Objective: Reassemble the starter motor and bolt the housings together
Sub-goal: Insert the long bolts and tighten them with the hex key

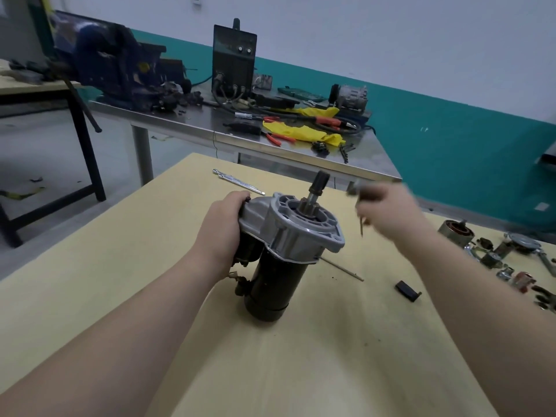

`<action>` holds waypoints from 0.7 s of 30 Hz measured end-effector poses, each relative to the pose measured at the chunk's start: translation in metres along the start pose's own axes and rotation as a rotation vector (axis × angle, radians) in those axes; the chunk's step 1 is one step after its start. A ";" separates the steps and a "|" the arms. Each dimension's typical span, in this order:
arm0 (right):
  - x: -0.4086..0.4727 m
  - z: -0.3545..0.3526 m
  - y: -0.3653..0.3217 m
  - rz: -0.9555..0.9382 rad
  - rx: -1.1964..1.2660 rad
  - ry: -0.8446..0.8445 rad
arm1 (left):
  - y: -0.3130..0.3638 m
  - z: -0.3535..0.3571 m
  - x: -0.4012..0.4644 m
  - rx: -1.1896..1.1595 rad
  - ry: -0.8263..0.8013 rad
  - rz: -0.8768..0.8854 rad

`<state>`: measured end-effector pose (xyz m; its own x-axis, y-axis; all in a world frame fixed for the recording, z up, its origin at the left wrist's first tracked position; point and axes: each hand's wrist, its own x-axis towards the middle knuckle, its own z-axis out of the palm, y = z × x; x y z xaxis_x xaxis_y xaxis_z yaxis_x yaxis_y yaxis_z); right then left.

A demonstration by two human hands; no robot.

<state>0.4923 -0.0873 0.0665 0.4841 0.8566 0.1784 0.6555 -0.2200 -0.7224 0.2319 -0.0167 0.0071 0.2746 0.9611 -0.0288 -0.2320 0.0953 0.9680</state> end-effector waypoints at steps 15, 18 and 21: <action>-0.049 0.012 -0.127 -0.363 0.423 -0.353 | 0.005 0.002 -0.010 0.228 -0.125 0.172; -0.050 0.013 -0.123 -0.335 0.477 -0.338 | 0.004 -0.002 -0.008 0.306 -0.144 0.247; -0.051 0.014 -0.121 -0.358 0.491 -0.329 | 0.003 -0.003 -0.008 0.421 -0.122 0.332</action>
<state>0.3804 -0.0978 0.1357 0.0351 0.9512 0.3066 0.3667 0.2732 -0.8893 0.2258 -0.0230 0.0093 0.3619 0.8825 0.3005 0.0615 -0.3443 0.9369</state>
